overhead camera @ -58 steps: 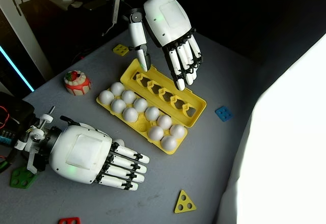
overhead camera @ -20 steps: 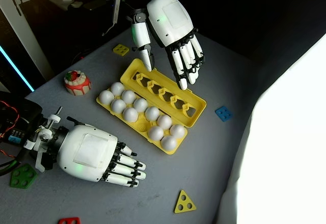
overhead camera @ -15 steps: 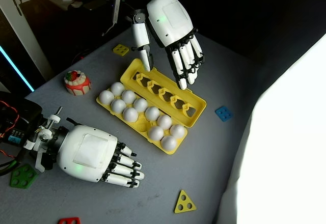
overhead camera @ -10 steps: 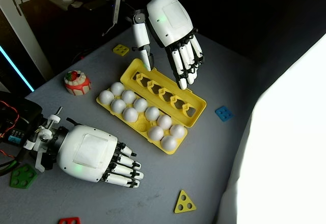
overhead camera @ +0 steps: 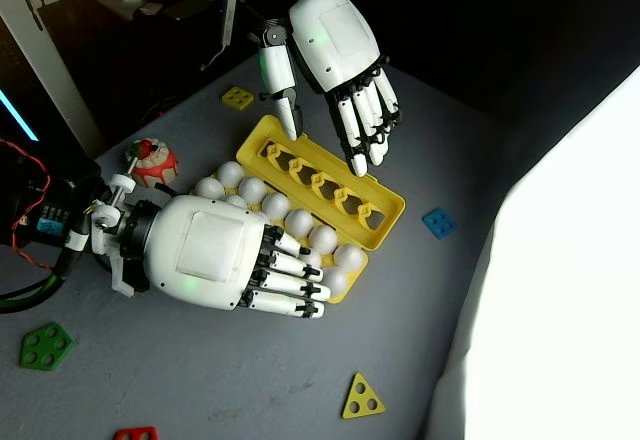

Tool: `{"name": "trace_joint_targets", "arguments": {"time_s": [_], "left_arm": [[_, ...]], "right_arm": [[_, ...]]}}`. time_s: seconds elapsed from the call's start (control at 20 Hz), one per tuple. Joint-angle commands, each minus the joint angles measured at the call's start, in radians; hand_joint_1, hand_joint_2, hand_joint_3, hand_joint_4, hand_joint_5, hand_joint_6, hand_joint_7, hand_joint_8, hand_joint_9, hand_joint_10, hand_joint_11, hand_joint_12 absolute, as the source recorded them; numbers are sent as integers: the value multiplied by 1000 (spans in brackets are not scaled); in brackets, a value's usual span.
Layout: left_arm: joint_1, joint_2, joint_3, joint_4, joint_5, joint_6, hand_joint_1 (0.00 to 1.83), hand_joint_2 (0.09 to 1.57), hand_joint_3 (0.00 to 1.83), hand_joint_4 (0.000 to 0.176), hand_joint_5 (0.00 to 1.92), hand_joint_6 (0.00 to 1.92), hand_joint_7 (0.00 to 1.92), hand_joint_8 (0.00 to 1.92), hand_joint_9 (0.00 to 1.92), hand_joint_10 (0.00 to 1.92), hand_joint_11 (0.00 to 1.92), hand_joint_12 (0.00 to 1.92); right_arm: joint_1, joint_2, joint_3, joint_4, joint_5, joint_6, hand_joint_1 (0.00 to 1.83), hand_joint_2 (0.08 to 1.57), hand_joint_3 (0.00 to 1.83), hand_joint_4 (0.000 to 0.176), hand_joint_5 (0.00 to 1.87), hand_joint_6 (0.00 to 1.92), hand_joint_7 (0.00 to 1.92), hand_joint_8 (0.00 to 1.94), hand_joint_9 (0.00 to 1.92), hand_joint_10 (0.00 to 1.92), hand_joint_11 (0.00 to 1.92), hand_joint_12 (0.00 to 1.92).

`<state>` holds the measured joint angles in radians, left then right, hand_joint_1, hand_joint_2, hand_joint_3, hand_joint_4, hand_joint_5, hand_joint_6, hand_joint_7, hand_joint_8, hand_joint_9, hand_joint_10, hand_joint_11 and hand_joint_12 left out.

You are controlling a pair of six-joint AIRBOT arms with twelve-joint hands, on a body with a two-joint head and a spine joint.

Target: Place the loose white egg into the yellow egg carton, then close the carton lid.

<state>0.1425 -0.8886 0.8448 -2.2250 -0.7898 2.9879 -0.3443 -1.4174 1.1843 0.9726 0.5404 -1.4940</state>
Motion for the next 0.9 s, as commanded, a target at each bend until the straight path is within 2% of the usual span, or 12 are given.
{"name": "trace_joint_targets", "arguments": {"time_s": [0.0, 0.05, 0.15, 0.25, 0.35, 0.45, 0.5, 0.6, 0.7, 0.8, 0.85], "left_arm": [[-4, -3, 5, 55, 32, 3, 274, 1400, 3, 60, 197, 8, 215, 6, 253, 13, 0, 883], [-4, -3, 7, 55, 33, 3, 289, 1396, 1, 61, 204, 8, 218, 4, 264, 14, 0, 916], [-2, -4, 15, 55, 33, 3, 264, 1402, 3, 65, 192, 1, 185, 0, 253, 6, 0, 884], [-1, -7, 30, 55, 32, 3, 352, 1387, 0, 48, 234, 13, 216, 8, 253, 4, 0, 875], [1, -10, 52, 55, 32, 3, 337, 1382, 0, 49, 225, 7, 200, 1, 239, 4, 0, 870], [4, -10, 70, 55, 37, 3, 376, 1370, 0, 39, 254, 12, 218, 4, 247, 5, 0, 926], [6, -10, 77, 53, 41, 3, 384, 1366, 0, 46, 242, 6, 217, 3, 251, 7, 0, 933], [11, -10, 88, 49, 47, 3, 371, 1375, 0, 47, 216, 3, 175, 1, 213, 2, 0, 837], [12, -10, 91, 46, 49, 3, 371, 1371, 0, 41, 244, 10, 202, 7, 229, 7, 0, 877], [12, -11, 93, 40, 49, 3, 379, 1369, 0, 54, 214, 3, 180, 1, 212, 2, 0, 821], [12, -11, 93, 38, 48, 3, 390, 1364, 0, 53, 218, 6, 187, 4, 221, 5, 0, 817]], "right_arm": [[19, 1, 3, -42, 82, 23, 1143, 1136, 0, 0, 937, 1063, 564, 1, 321, 1, 0, 727], [21, -6, 8, -42, 89, 54, 1143, 1136, 0, 0, 937, 1064, 568, 2, 324, 2, 0, 733], [20, -25, 24, -42, 90, 130, 1145, 1133, 0, 0, 943, 1053, 550, 3, 298, 3, 0, 620], [12, -31, 30, -42, 90, 185, 1141, 1138, 0, 0, 933, 1069, 550, 6, 314, 8, 0, 622], [-4, -39, 36, -72, 89, 267, 1147, 1131, 0, 0, 948, 1045, 548, 3, 308, 4, 0, 628], [-14, -47, 39, -87, 90, 287, 1144, 1133, 0, 0, 942, 1056, 540, 0, 299, 0, 0, 672], [-19, -50, 44, -87, 90, 292, 1145, 1133, 0, 0, 943, 1053, 546, 1, 319, 7, 0, 734], [-30, -64, 70, -94, 90, 313, 1153, 1119, 0, 0, 976, 1000, 564, 4, 333, 8, 0, 819], [-39, -74, 89, -99, 89, 334, 1144, 1131, 4, 0, 942, 1057, 542, 1, 324, 3, 0, 798], [-50, -88, 113, -109, 90, 348, 1142, 1138, 0, 0, 934, 1067, 538, 5, 327, 3, 0, 761], [-53, -91, 121, -114, 90, 358, 1146, 1132, 0, 0, 949, 1044, 543, 4, 334, 5, 0, 789]]}}
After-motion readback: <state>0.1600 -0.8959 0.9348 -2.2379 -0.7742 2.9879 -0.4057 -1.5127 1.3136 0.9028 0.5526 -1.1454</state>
